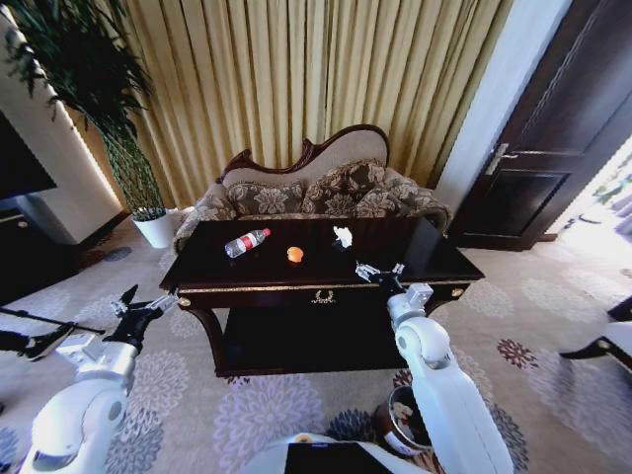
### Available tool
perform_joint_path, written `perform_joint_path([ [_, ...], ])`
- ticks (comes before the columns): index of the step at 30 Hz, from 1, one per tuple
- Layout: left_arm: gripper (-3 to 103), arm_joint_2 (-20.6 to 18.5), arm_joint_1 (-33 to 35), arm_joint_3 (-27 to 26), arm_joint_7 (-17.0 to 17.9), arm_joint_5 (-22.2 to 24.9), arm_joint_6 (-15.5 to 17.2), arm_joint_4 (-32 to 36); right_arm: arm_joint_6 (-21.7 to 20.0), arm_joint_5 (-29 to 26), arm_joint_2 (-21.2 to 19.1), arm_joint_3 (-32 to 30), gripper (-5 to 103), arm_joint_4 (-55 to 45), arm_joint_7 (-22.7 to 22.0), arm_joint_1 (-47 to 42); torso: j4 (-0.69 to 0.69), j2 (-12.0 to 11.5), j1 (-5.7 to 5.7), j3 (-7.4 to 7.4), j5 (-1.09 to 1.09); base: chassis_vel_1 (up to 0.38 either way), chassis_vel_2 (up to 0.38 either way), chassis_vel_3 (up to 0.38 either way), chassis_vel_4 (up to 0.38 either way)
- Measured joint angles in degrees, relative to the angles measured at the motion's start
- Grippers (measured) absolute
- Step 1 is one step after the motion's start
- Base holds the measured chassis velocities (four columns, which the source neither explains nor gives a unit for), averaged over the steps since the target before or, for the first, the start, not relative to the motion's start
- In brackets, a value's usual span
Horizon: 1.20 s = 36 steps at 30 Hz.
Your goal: Move to the front of the table and place the trash on the table into the trash bin.
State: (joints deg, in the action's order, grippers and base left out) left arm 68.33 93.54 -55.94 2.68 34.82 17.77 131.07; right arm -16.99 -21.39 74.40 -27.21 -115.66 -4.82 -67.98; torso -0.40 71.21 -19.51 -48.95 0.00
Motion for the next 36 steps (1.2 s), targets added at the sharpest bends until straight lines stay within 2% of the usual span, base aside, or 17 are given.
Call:
perform_joint_path([
  [9, 100, 0.87, 0.18, 0.51, -0.18, -0.66, -0.90, -0.21, -0.24, 0.69, -0.20, 0.71, 100, -0.81, -0.07, 0.07, -0.01, -0.01, -0.01, 0.00, 0.00, -0.039, 0.053, 0.040, -0.043],
  [16, 100, 1.80, 0.67, 0.55, -0.23, -1.12, -2.24, -0.07, -1.26, -1.25, -0.19, 3.87, 100, 0.15, -0.94, 3.02, 0.00, 0.00, 0.02, 0.01, -0.01, 0.000, 0.000, 0.000, 0.000],
  [21, 100, 2.71, 1.32, 0.48, -0.27, -1.84, -2.66, 0.55, -1.92, -2.00, 0.53, 8.17, 100, 4.04, -1.75, 7.34, -0.01, 0.00, 0.01, 0.00, 0.00, 0.000, 0.000, 0.000, 0.000],
  [26, 100, 4.04, 2.65, 0.49, -0.63, -2.91, -2.94, 1.72, -1.68, -0.51, 2.87, 12.34, 100, 10.47, -1.66, 13.57, 0.00, 0.00, 0.01, 0.00, 0.00, 0.000, 0.000, 0.000, 0.000],
  [36, 100, 4.73, 3.27, 0.44, -1.13, -3.78, -3.51, 2.04, -0.05, 1.38, 5.12, 15.58, 100, 21.66, -1.09, 22.41, -0.01, 0.00, 0.00, 0.00, 0.00, 0.000, 0.000, 0.000, 0.000],
])
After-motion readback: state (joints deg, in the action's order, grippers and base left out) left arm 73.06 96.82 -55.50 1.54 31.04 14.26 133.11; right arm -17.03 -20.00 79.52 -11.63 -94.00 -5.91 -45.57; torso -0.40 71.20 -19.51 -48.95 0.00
